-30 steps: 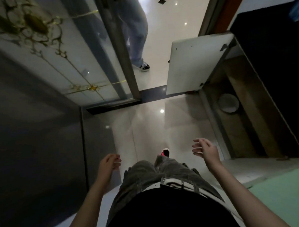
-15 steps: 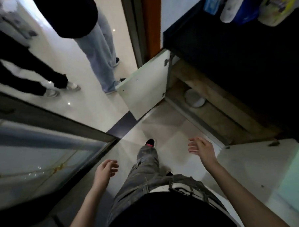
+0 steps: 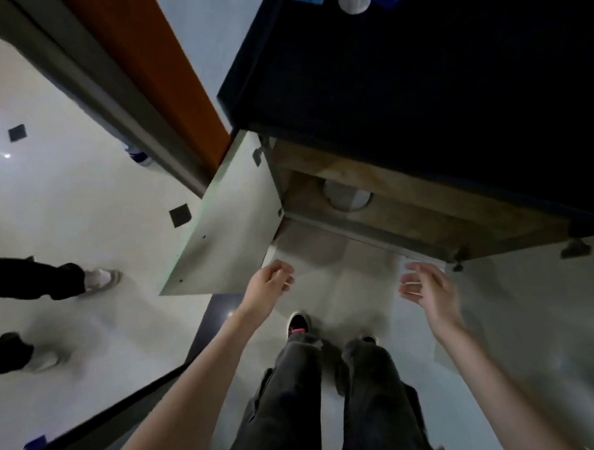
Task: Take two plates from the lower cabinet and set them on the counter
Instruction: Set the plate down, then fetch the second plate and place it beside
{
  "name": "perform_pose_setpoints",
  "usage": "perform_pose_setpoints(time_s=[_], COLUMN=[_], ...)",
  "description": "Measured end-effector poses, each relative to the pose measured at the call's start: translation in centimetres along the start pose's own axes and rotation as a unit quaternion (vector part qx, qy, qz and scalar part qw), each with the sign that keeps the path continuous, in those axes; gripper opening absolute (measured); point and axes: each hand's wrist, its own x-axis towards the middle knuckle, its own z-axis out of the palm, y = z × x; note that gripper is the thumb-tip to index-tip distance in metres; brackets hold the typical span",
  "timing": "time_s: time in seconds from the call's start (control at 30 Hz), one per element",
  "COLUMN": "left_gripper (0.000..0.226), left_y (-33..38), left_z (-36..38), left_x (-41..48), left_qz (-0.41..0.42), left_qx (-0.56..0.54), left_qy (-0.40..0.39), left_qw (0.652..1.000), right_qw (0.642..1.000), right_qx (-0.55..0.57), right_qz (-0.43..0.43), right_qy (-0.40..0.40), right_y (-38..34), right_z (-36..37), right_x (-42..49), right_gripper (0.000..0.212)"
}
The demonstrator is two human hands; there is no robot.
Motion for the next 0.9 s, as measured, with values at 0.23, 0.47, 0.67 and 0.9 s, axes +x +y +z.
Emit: perform_pose_setpoints(time_s=[0.23, 0.47, 0.67, 0.9], left_gripper=[0.013, 0.012, 0.038, 0.042], left_y=[-6.4, -14.6, -16.6, -16.5], left_z=[7.2, 13.0, 16.5, 18.7], left_x=[23.8, 47.5, 61.3, 65.7], left_qz=[0.042, 0.044, 0.081, 0.175], left_qx=[-0.070, -0.089, -0.026, 0.047], left_qy=[0.029, 0.014, 0.015, 0.006], left_qw=[0.996, 0.995, 0.996, 0.983], right_qw=[0.998, 0.998, 0.997, 0.993], right_qx=[0.018, -0.014, 0.029, -0.018], right_qz=[-0.054, -0.057, -0.066, -0.106], right_qy=[-0.016, -0.009, -0.026, -0.042], right_y=[7.8, 17.8, 21.2, 21.6], right_z=[6.9, 12.8, 16.2, 18.5], right_x=[21.5, 43.2, 55.3, 60.5], right_gripper=[0.021, 0.030, 0.029, 0.024])
